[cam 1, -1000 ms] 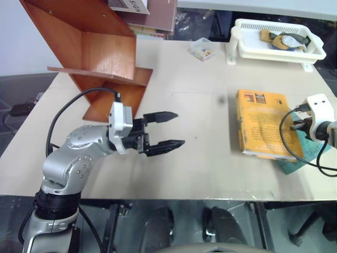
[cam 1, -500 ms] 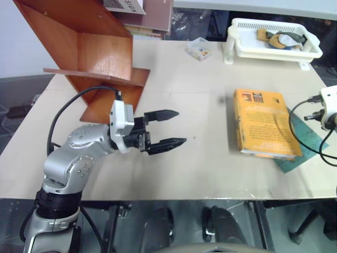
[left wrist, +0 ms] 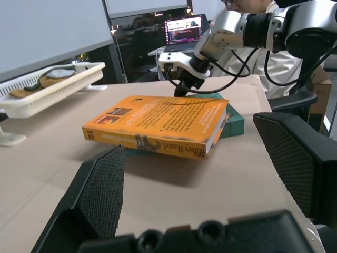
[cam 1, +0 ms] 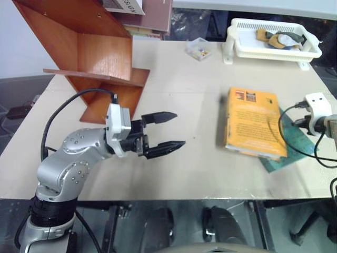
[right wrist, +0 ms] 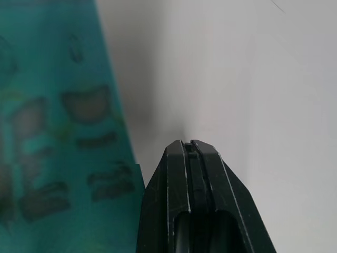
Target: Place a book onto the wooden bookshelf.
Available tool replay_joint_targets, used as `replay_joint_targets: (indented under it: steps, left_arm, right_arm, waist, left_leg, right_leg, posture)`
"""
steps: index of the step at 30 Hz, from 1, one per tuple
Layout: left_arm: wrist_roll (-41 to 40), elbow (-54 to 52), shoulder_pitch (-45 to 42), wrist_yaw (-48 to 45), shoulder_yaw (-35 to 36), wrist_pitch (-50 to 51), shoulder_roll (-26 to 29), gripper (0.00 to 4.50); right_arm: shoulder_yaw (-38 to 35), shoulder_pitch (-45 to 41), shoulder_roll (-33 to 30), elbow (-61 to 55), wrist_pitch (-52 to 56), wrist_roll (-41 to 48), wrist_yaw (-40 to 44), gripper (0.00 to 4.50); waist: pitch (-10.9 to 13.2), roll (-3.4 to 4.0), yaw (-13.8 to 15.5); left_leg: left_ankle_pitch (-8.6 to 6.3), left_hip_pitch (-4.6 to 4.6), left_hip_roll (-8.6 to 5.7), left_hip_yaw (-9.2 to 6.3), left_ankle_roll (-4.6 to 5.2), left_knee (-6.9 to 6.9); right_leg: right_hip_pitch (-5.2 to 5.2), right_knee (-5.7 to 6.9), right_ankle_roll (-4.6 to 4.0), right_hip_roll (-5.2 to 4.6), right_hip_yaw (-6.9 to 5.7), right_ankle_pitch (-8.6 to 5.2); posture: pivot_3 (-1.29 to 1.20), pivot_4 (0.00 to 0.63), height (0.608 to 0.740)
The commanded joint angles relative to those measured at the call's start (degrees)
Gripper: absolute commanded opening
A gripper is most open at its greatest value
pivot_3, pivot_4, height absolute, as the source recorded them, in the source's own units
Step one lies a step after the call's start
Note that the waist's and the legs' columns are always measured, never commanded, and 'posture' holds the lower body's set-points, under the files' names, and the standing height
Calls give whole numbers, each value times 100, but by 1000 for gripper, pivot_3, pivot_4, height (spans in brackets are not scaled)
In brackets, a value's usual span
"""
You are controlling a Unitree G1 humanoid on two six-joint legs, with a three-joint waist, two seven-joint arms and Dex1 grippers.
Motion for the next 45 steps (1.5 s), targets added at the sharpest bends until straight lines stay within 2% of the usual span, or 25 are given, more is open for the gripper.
replay_joint_targets:
  steps: [1, 6, 10, 13, 16, 20, 21, 24, 28, 31, 37, 40, 45]
  left_arm:
    - [-69, -102, -41, -55, 126, -46, 93, 4500]
    - [-25, -4, -58, -47, 109, -27, 119, 4500]
    - [-11, 122, -155, 441, 79, 209, -37, 4500]
    - [-219, 368, -406, 873, 87, 686, -174, 4500]
    - [-378, 751, -780, 1108, 11, 1249, -229, 4500]
    - [-592, 2047, -1808, 1140, -238, 2438, -347, 4500]
    - [-620, 2452, -2103, 1084, -309, 2743, -395, 4500]
    - [-405, 3617, -2840, 938, -542, 3172, -656, 4500]
    - [-47, 5266, -3723, 604, -836, 3441, -1177, 4500]
    - [379, 6401, -4272, 329, -959, 3203, -1632, 4500]
    - [1102, 7866, -4953, -242, -1100, 2778, -2387, 4500]
    - [1395, 8400, -5156, -368, -1026, 2552, -2628, 4500]
    - [1724, 9071, -5444, -509, -815, 2236, -3010, 4500]
  right_arm:
    - [-189, 58, 63, -554, 174, 166, 56, 52]
    - [-367, 386, 63, -1078, 144, 279, -13, 52]
    - [-766, 1117, -272, -1842, -512, 355, 183, 52]
    - [-1377, 1850, -475, -2849, -400, 479, 100, 882]
    - [-2280, 2678, -367, -4277, -74, 884, 153, 2211]
    - [-3889, 3865, 467, -7216, 730, 2176, 211, 4226]
    - [-4118, 4102, 784, -7847, 713, 2646, 202, 4465]
    - [-4428, 4800, 1269, -8921, 840, 3650, 98, 4465]
    - [-4146, 5995, 1023, -9158, -125, 4804, -794, 4465]
    - [-3671, 6790, 545, -9158, -1276, 5311, -1551, 4465]
    - [-2825, 8486, -556, -9158, -3574, 4739, -2443, 4465]
    - [-2683, 9286, -926, -9158, -4479, 4409, -2736, 4465]
    - [-2695, 10042, -1387, -9158, -5363, 4192, -3269, 4465]
  waist:
    - [0, 1, 10]
    - [0, 1, 37]
    - [2, 3, 55]
    - [5, 8, 107]
    - [4, 10, 157]
    - [3, 9, 188]
    - [3, 10, 187]
    - [3, 9, 173]
    - [4, 2, 173]
    - [6, -3, 169]
    - [12, -12, 167]
    - [21, -32, 170]
    - [38, -65, 169]
  left_leg:
    - [0, 0, 0, 0, 0, 0]
    - [0, -10, -2, 3, 0, 0]
    - [0, -11, -3, 3, 0, 0]
    - [0, -10, -4, 1, 0, 0]
    - [0, -5, -2, -3, 1, 0]
    - [-13, -6, 0, -31, 21, 0]
    - [-13, -6, 0, -45, 21, 5]
    - [-13, -7, 0, -55, 22, 12]
    - [-16, -8, -11, -60, 26, 26]
    - [-17, -8, -14, -65, 28, 32]
    - [-17, -15, -15, -74, 28, 28]
    - [-17, -19, -17, -80, 28, 29]
    - [-18, -21, -17, -85, 29, 33]
  right_leg:
    - [0, 0, 0, 0, 0, 0]
    - [-1, -6, -2, -2, -9, 1]
    - [-1, -6, 0, -2, -11, 0]
    - [0, -4, 4, -4, -10, -2]
    - [0, -1, 6, -1, -8, -4]
    - [5, 0, 7, 4, -18, -5]
    - [10, -1, 7, 7, -28, -5]
    - [18, -2, 10, 5, -36, -7]
    - [31, -7, 11, -6, -39, -7]
    - [35, -7, 11, -7, -40, -7]
    - [33, -10, 11, -4, -46, -9]
    - [36, -18, 14, -5, -52, -10]
    - [36, -18, 17, -7, -56, -12]
  posture:
    - [0, 150, 740]
    - [0, 150, 740]
    - [0, 150, 740]
    - [0, 150, 740]
    - [0, 150, 740]
    - [0, 150, 740]
    - [0, 150, 740]
    - [0, 150, 740]
    - [0, 150, 740]
    - [0, 150, 740]
    - [0, 150, 740]
    - [0, 150, 740]
    - [0, 150, 740]
